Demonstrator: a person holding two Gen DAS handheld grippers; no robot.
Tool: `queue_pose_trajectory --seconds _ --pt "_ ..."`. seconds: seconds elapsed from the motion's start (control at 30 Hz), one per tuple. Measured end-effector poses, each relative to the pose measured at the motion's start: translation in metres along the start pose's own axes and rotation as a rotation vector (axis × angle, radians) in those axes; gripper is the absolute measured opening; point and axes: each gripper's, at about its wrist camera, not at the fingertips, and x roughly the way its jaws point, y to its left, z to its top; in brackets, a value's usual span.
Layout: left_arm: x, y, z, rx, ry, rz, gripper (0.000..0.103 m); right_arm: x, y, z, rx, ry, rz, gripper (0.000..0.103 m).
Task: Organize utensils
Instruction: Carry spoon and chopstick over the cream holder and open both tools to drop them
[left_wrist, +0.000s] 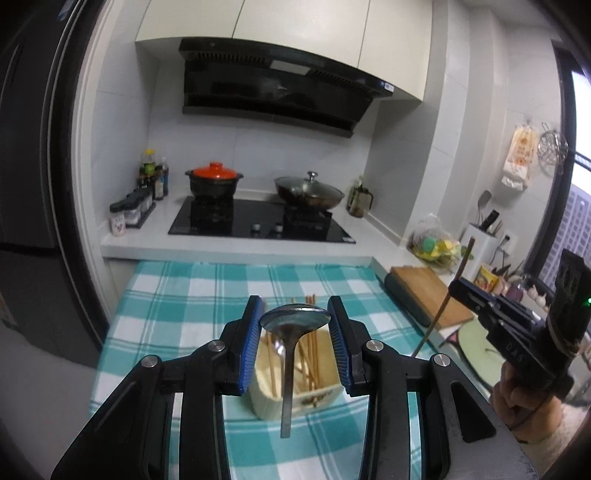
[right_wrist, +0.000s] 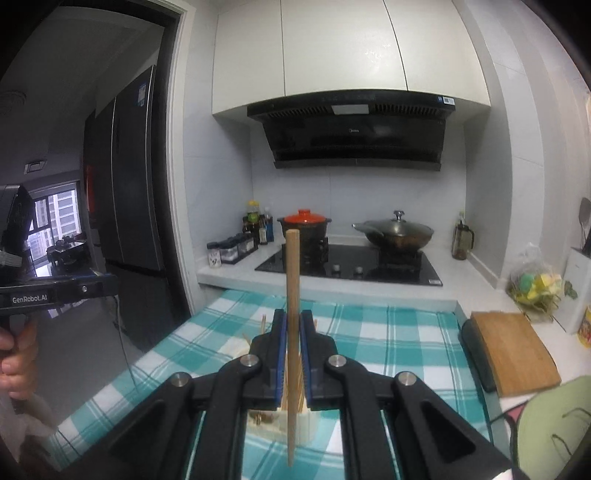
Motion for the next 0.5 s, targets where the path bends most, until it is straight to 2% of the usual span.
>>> queue_pose_trajectory --seconds 0.13,0.27,0.33,0.5 --pt "0.044 -0.006 0.021 -0.021 -0.026 0.008 0.036 0.038 0.000 0.027 -0.009 -0.053 0.028 0.007" --pt "0.101 -0.007 0.016 -0.060 0.025 0.003 0.036 0.080 0.002 0.025 -0.051 -0.058 0.031 0.007" --pt "0.130 -0.006 0.004 -0.075 0.076 0.010 0.036 0.105 -0.003 0.015 -0.042 -0.016 0.042 0.007" --pt "0.191 -0.002 -0.037 -0.084 0.209 0.044 0.036 0.164 -0.028 -0.026 0.039 0.167 0.045 0.007"
